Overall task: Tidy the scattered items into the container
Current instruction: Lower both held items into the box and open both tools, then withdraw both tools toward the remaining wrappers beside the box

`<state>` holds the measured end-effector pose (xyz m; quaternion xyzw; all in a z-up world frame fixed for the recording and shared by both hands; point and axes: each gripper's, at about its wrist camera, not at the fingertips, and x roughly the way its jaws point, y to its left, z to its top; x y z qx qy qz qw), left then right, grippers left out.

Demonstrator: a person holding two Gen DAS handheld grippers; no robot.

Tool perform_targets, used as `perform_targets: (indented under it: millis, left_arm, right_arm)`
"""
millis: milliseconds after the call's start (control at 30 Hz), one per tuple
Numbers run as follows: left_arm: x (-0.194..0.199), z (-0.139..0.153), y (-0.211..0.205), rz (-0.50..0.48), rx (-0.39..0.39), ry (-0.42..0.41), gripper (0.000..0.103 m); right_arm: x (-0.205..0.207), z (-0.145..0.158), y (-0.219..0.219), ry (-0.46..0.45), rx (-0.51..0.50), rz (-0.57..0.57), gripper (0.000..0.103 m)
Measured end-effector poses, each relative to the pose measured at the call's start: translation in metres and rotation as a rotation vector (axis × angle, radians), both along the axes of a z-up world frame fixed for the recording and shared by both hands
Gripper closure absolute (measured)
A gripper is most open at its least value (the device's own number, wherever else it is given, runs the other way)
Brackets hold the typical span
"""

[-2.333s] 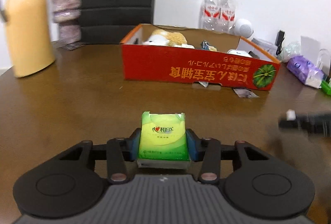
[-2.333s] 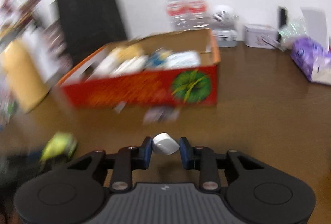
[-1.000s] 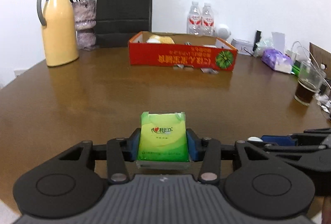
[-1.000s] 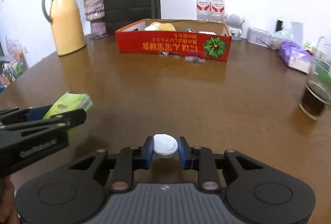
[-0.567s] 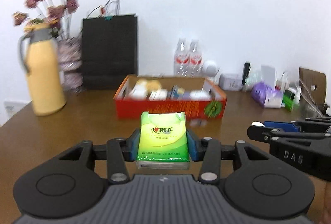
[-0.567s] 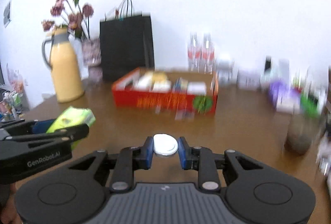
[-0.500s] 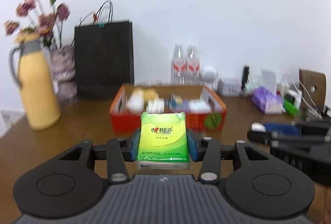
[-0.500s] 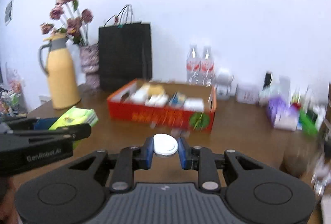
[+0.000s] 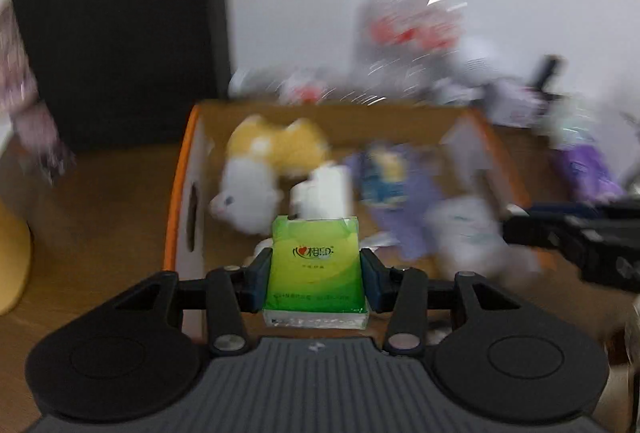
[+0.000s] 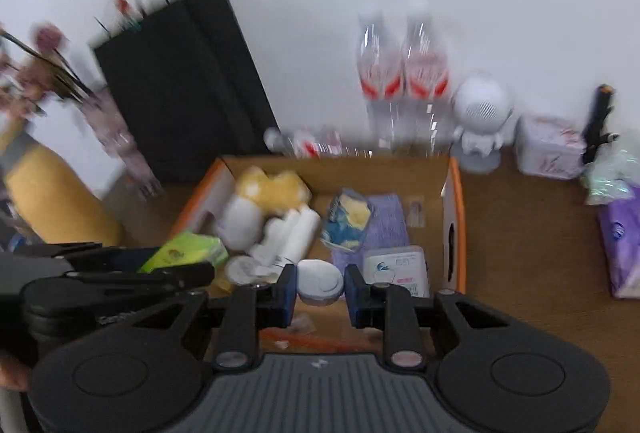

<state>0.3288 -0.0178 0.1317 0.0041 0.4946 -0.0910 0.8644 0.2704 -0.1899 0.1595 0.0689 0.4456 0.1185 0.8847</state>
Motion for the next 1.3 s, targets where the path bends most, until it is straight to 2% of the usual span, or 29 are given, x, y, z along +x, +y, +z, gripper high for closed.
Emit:
perform_targets:
  millis: [100,167,200,233,267,300,333,367,433,533,633,700,800,900,967,1033,1133,1200,1300]
  left_arm:
    - [0.032,-0.028,0.013,0.053,0.025,0.065,0.057]
    - [0.048,-0.041,0.021,0.092,0.025,0.102,0.05]
    - [0.055,-0.045,0.023,0.092,0.02,0.121,0.042]
    - [0.058,-0.048,0.024,0.084,0.014,0.126,0.041]
    - [0.06,-0.048,0.024,0.075,0.014,0.123,0.04]
    - [0.06,-0.047,0.025,0.066,0.017,0.118,0.033]
    - [0.06,-0.044,0.025,0.062,0.019,0.112,0.026]
    - [0.06,-0.042,0.025,0.06,0.018,0.104,0.024]
    - [0.057,-0.039,0.024,0.055,0.029,0.111,0.02]
    - [0.048,-0.034,0.02,0.06,0.053,0.135,0.018]
    - [0.029,-0.02,0.016,0.064,0.05,0.121,0.012]
    - [0.009,-0.003,0.011,0.061,0.056,0.08,0.01]
    - [-0.035,0.028,0.003,0.075,0.089,-0.061,0.002]
    - [-0.098,0.05,-0.003,0.072,0.109,-0.248,0.0]
    - [-0.138,0.051,-0.005,0.072,0.093,-0.333,0.0]
    - [-0.191,0.038,-0.001,0.087,0.062,-0.43,0.0]
    - [-0.258,0.003,0.002,0.111,0.058,-0.511,0.0]
    - [-0.301,-0.027,0.004,0.16,0.056,-0.55,0.0]
    - [-0.35,-0.063,0.009,0.205,0.079,-0.565,0.0]
  right_arm:
    - [0.054,-0.032,0.005,0.156,0.017,0.024,0.079]
    - [0.083,-0.055,0.008,0.215,-0.02,0.019,0.078]
    - [0.094,-0.063,0.01,0.232,-0.037,0.012,0.076]
    - [0.102,-0.07,0.012,0.251,-0.047,0.006,0.074]
    - [0.11,-0.075,0.015,0.272,-0.057,0.005,0.061]
    - [0.114,-0.078,0.014,0.278,-0.059,0.004,0.054]
    - [0.116,-0.077,0.014,0.272,-0.06,0.0,0.042]
    - [0.116,-0.075,0.013,0.258,-0.059,-0.005,0.033]
    - [0.115,-0.07,0.008,0.248,-0.063,-0.019,0.029]
    - [0.109,-0.063,0.001,0.253,-0.094,-0.039,0.028]
    - [0.091,-0.052,0.0,0.25,-0.113,-0.042,0.028]
    - [0.075,-0.042,0.001,0.232,-0.115,-0.047,0.028]
    - [0.039,-0.022,0.004,0.144,-0.122,-0.048,0.026]
    - [-0.015,0.001,0.008,-0.013,-0.142,-0.049,0.021]
    - [-0.062,0.009,0.011,-0.136,-0.158,-0.043,0.012]
    - [-0.111,0.005,0.013,-0.248,-0.161,-0.045,0.01]
    - [-0.185,-0.025,0.013,-0.357,-0.155,-0.05,0.007]
    - [-0.225,-0.053,0.013,-0.361,-0.154,-0.046,0.007]
    - [-0.27,-0.093,0.016,-0.332,-0.163,-0.041,0.007]
